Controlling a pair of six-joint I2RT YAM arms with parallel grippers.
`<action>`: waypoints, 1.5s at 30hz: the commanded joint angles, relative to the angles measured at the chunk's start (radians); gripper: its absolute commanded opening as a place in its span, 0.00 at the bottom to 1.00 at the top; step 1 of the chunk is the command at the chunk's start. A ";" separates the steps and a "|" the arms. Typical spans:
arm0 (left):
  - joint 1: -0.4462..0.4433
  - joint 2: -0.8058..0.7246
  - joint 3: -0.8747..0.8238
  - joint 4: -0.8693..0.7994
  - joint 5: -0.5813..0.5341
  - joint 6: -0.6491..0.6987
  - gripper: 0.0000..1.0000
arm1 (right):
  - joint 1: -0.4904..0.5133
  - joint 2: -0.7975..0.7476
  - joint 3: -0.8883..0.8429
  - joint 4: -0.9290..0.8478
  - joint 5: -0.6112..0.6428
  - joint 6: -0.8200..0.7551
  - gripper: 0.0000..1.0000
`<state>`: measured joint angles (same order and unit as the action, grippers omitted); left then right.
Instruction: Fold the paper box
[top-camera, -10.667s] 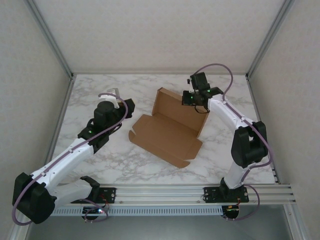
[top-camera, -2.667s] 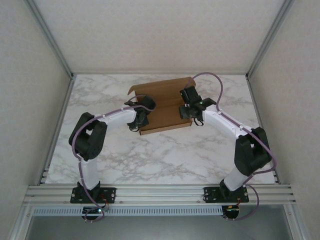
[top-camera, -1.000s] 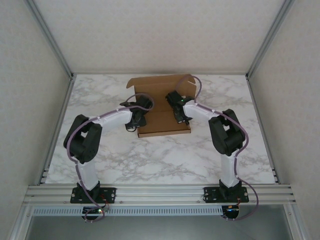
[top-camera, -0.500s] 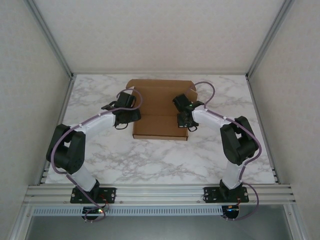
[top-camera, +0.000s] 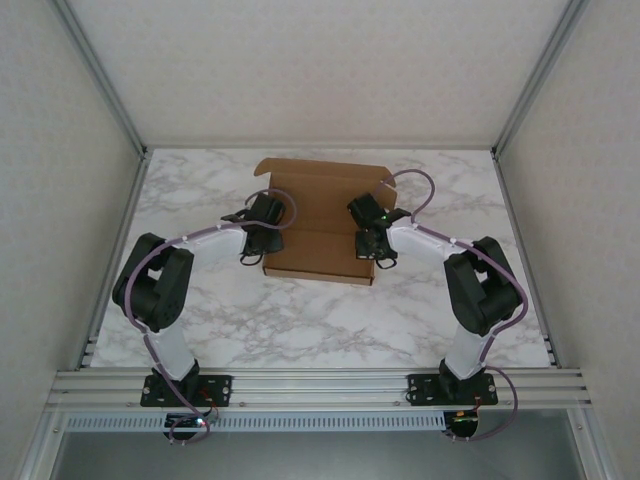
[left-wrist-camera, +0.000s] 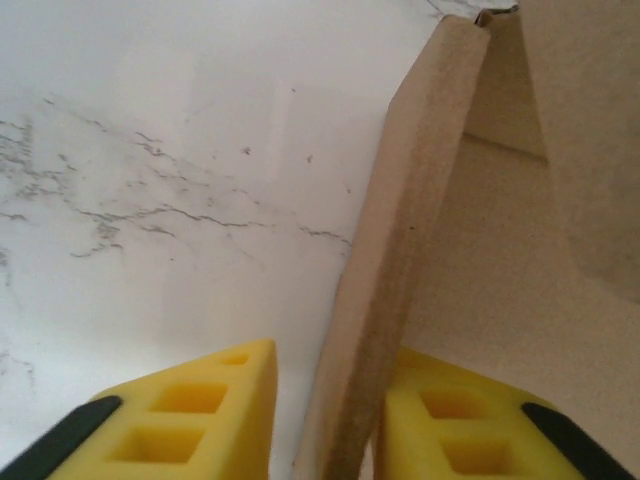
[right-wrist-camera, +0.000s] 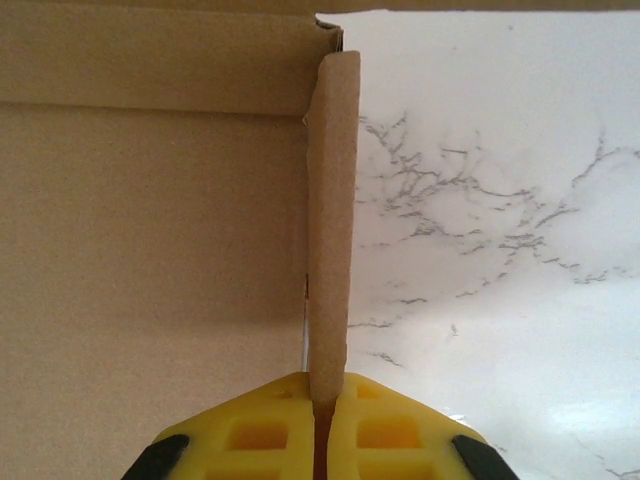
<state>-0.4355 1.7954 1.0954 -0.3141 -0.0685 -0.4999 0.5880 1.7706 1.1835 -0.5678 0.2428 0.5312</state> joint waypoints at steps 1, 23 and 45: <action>-0.003 0.002 -0.011 0.002 -0.095 -0.014 0.23 | 0.015 -0.039 -0.009 0.016 0.007 0.013 0.06; -0.078 0.061 0.049 -0.068 -0.287 -0.063 0.25 | 0.058 -0.008 0.037 -0.014 0.102 -0.003 0.23; -0.032 -0.591 -0.199 0.398 -0.316 0.101 0.63 | 0.023 -0.640 -0.186 0.390 0.056 -0.392 0.63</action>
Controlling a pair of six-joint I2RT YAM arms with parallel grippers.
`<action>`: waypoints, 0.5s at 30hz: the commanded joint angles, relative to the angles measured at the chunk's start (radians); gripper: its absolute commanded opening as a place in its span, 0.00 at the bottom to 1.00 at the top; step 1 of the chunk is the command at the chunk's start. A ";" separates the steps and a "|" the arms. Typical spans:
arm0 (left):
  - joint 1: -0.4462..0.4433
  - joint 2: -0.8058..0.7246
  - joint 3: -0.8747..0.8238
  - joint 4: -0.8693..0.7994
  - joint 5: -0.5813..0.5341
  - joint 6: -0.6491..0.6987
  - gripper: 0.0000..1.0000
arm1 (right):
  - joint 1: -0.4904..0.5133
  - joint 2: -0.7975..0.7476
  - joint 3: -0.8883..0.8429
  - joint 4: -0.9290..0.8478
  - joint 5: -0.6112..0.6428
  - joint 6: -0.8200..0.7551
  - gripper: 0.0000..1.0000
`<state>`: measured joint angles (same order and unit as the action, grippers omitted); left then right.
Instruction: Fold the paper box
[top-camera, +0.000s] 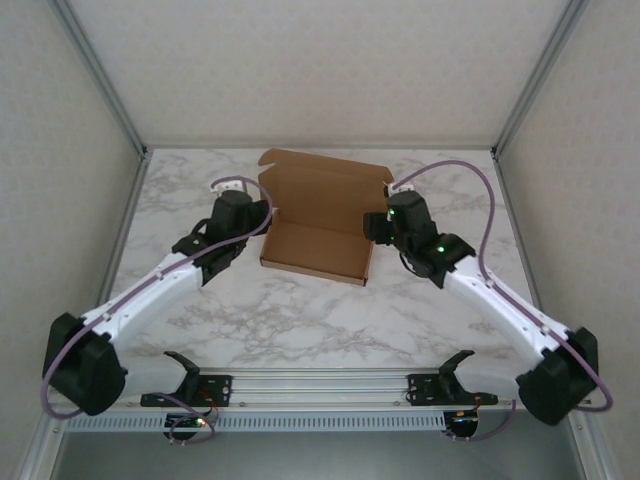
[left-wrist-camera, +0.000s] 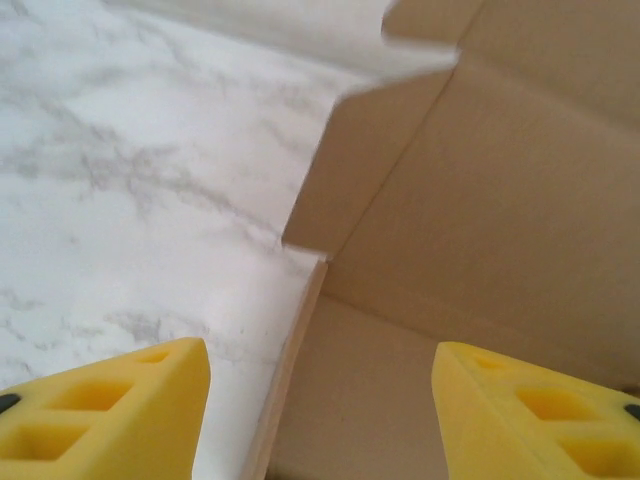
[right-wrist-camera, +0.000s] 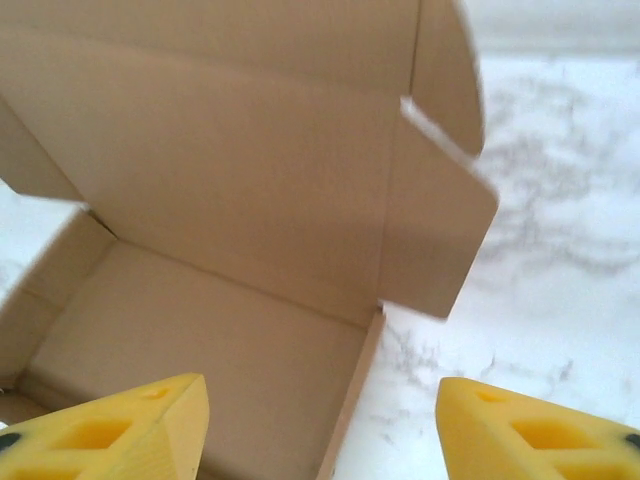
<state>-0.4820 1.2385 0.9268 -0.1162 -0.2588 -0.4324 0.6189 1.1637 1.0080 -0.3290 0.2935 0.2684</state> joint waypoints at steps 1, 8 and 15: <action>0.018 -0.042 -0.047 0.272 -0.137 0.069 0.64 | -0.008 -0.031 -0.001 0.166 0.008 -0.162 0.62; 0.063 0.079 0.007 0.424 0.045 0.278 0.57 | -0.032 -0.042 0.098 0.138 0.004 -0.277 0.67; 0.144 0.135 0.063 0.416 0.184 0.401 0.59 | -0.086 -0.074 0.026 0.185 -0.148 -0.486 0.70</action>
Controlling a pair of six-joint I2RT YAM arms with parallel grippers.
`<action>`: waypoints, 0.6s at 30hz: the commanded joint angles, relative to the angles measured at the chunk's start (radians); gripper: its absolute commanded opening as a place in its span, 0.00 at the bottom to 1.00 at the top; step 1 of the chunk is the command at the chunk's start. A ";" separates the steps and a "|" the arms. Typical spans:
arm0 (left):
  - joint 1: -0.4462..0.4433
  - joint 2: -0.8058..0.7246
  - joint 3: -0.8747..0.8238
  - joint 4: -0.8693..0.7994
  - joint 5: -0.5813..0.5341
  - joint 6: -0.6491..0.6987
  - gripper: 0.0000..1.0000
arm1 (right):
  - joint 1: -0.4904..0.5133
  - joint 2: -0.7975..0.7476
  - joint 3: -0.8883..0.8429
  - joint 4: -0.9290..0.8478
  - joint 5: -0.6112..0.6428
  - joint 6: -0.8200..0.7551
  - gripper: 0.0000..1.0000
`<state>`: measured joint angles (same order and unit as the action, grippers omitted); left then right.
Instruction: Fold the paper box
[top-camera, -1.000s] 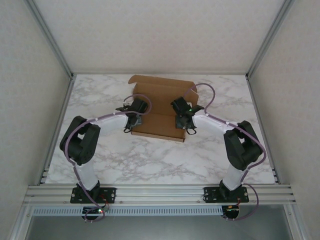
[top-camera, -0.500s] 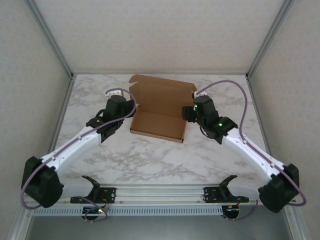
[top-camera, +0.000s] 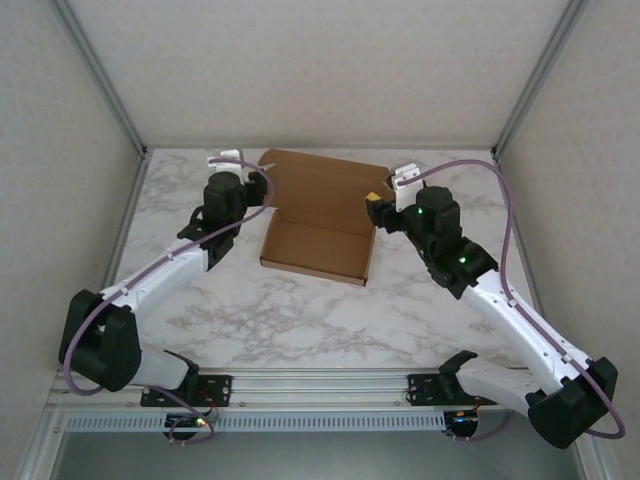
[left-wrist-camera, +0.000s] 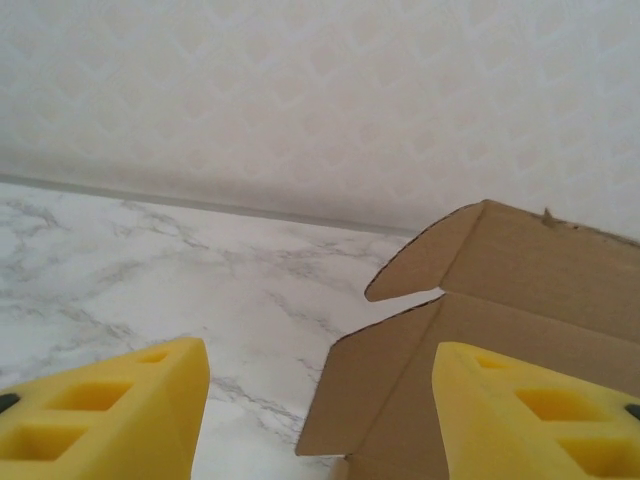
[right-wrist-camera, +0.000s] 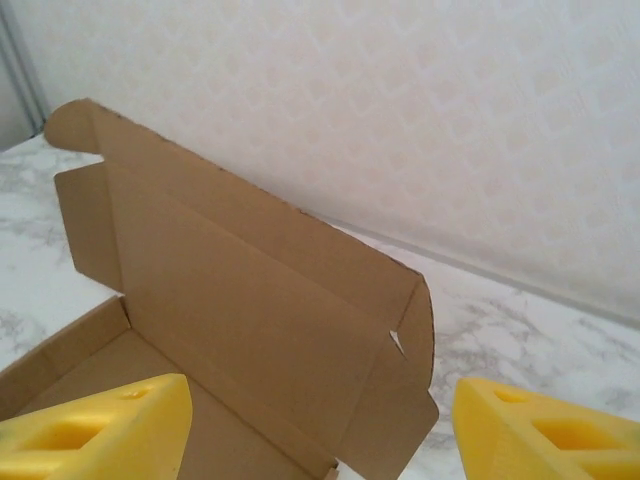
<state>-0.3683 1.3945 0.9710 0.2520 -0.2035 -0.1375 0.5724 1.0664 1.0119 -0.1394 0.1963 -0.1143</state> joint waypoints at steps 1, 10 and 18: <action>0.052 -0.043 -0.008 0.079 0.212 0.142 0.57 | -0.068 0.031 0.030 -0.022 -0.072 -0.107 0.70; 0.217 0.015 -0.094 0.246 0.616 0.260 0.60 | -0.280 0.109 -0.087 0.181 -0.393 -0.204 0.73; 0.245 0.139 -0.035 0.281 0.795 0.382 0.60 | -0.348 0.251 -0.071 0.267 -0.478 -0.246 0.74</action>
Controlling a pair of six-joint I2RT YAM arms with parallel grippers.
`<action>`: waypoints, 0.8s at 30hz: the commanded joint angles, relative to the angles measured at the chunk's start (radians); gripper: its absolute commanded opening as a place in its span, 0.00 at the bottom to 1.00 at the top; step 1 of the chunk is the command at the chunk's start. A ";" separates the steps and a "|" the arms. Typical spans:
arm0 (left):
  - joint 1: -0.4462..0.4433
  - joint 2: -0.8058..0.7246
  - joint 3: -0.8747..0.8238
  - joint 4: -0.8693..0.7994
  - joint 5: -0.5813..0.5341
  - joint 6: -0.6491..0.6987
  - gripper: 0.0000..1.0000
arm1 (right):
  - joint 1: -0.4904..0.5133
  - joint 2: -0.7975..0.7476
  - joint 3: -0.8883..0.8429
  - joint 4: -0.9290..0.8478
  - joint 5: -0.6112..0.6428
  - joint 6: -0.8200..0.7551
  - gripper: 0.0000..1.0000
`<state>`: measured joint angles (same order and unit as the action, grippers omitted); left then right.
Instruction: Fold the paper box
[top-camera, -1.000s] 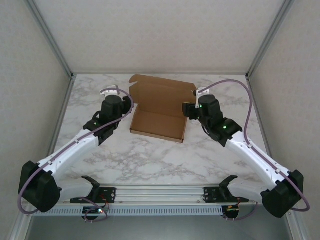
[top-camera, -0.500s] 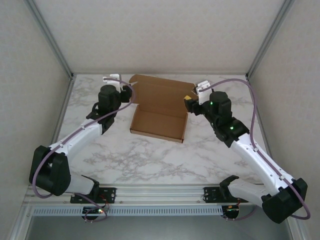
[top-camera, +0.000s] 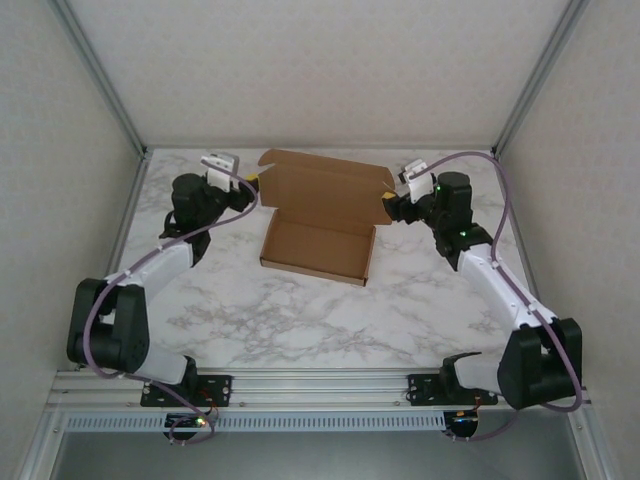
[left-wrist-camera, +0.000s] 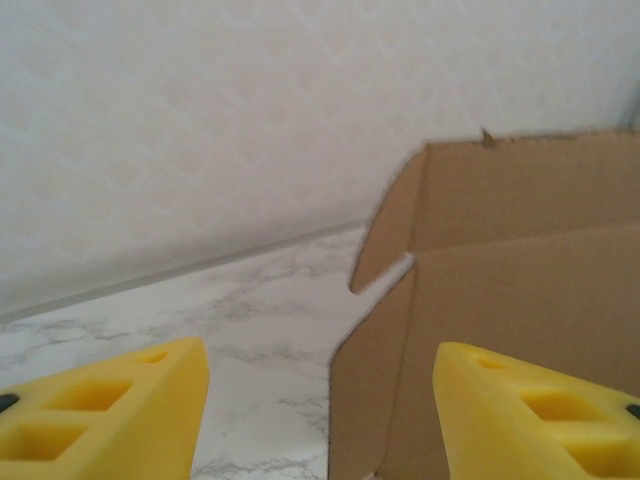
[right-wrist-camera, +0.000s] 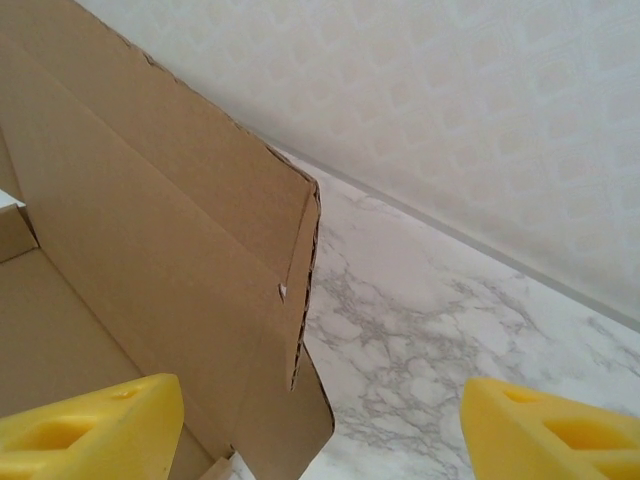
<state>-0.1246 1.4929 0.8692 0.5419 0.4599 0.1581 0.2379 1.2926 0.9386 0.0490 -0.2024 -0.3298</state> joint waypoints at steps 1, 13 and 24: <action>0.003 0.057 0.086 -0.029 0.141 0.094 0.59 | -0.019 0.041 0.010 0.080 -0.097 -0.034 0.74; 0.016 0.217 0.200 -0.074 0.158 0.069 0.57 | -0.042 0.185 0.118 -0.036 -0.148 -0.087 0.69; -0.011 0.313 0.309 -0.173 0.203 0.074 0.38 | -0.018 0.223 0.153 -0.078 -0.150 -0.076 0.56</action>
<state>-0.1223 1.7950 1.1473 0.4137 0.6209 0.2146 0.2066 1.5085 1.0592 -0.0086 -0.3443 -0.4046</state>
